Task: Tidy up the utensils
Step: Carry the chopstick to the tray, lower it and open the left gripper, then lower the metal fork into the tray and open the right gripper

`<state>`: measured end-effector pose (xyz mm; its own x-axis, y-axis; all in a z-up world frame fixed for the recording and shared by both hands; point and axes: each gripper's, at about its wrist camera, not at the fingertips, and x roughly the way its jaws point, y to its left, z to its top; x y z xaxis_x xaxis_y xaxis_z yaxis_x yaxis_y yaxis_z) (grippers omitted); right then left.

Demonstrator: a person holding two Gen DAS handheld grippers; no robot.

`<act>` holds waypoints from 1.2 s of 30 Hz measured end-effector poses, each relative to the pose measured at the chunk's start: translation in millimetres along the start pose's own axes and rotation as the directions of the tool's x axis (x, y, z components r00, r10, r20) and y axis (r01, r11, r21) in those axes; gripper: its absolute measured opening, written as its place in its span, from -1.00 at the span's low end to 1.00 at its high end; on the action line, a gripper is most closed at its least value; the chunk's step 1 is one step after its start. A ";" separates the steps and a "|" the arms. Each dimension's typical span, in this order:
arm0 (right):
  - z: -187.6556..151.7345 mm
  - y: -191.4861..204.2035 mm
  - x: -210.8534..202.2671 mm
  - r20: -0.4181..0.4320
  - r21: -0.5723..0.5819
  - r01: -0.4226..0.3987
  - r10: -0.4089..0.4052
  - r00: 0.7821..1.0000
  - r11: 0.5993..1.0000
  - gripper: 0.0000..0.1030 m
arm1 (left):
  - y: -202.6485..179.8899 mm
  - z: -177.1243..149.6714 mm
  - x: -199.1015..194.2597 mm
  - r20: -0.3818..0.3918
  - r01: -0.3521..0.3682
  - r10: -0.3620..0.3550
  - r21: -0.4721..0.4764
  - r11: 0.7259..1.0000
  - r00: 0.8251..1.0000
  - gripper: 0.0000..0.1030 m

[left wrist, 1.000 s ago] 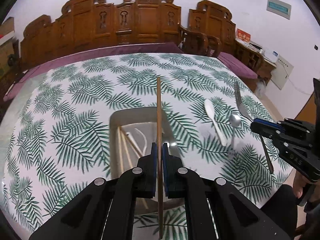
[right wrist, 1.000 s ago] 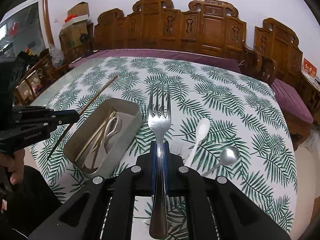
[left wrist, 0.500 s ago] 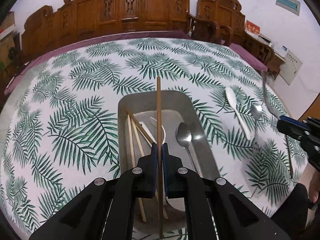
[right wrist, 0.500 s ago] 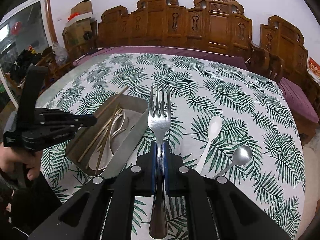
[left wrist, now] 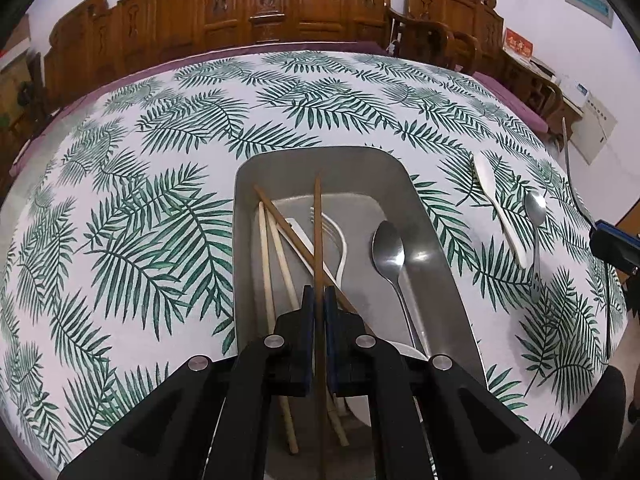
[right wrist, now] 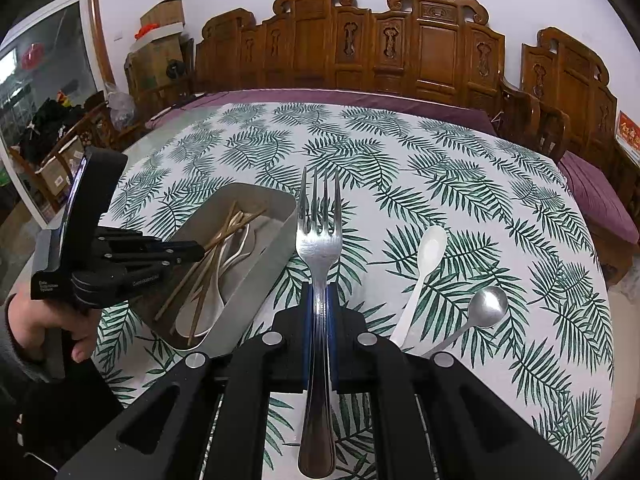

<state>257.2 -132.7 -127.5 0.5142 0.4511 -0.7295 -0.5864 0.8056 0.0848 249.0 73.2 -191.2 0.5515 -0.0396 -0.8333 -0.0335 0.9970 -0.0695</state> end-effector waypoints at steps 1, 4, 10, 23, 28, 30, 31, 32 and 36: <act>0.0 1.3 0.0 -0.001 -0.002 0.000 0.000 1.000 1.000 -0.84 | 0.4 0.2 -1.3 0.003 0.001 -0.001 -0.001 1.000 1.000 -0.92; 0.3 4.5 1.0 -0.002 -0.007 -0.003 0.003 1.000 1.000 -0.84 | 2.0 0.3 -7.4 0.014 0.010 -0.010 -0.011 1.000 1.000 -0.85; 5.8 17.0 6.3 -0.002 -0.020 -0.017 0.017 1.000 1.000 -0.84 | 11.0 -1.1 -32.8 0.057 0.021 -0.020 -0.025 0.999 0.998 -0.78; 40.8 69.1 32.9 0.006 -0.050 -0.086 0.087 0.996 0.995 -0.84 | 39.3 -13.2 -92.6 0.143 0.009 -0.004 -0.030 1.000 0.990 -0.69; 52.1 86.8 48.6 -0.005 -0.063 -0.094 0.093 0.996 0.994 -0.84 | 49.4 -17.7 -106.4 0.161 0.000 0.006 -0.035 0.999 0.987 -0.67; 56.8 91.2 54.4 -0.008 -0.063 -0.096 0.096 0.995 0.993 -0.84 | 52.2 -19.2 -110.7 0.167 -0.005 0.010 -0.033 0.999 0.986 -0.67; 58.8 92.4 57.6 -0.011 -0.061 -0.099 0.098 0.995 0.993 -0.84 | 53.3 -20.3 -112.5 0.170 -0.007 0.013 -0.033 0.999 0.985 -0.67; 60.5 93.8 60.7 -0.013 -0.058 -0.100 0.099 0.995 0.993 -0.84 | 54.3 -21.4 -113.7 0.171 -0.008 0.013 -0.033 0.999 0.985 -0.66; 64.1 97.3 79.3 -0.037 -0.033 -0.106 0.105 0.994 0.994 -0.84 | 57.4 -25.8 -116.5 0.170 -0.011 0.016 -0.033 0.999 0.985 -0.63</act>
<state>281.0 6.1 -133.6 0.4267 0.5185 -0.7410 -0.6576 0.7404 0.1394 161.3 133.4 -112.3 0.6848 -0.0114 -0.7287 -0.0671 0.9946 -0.0786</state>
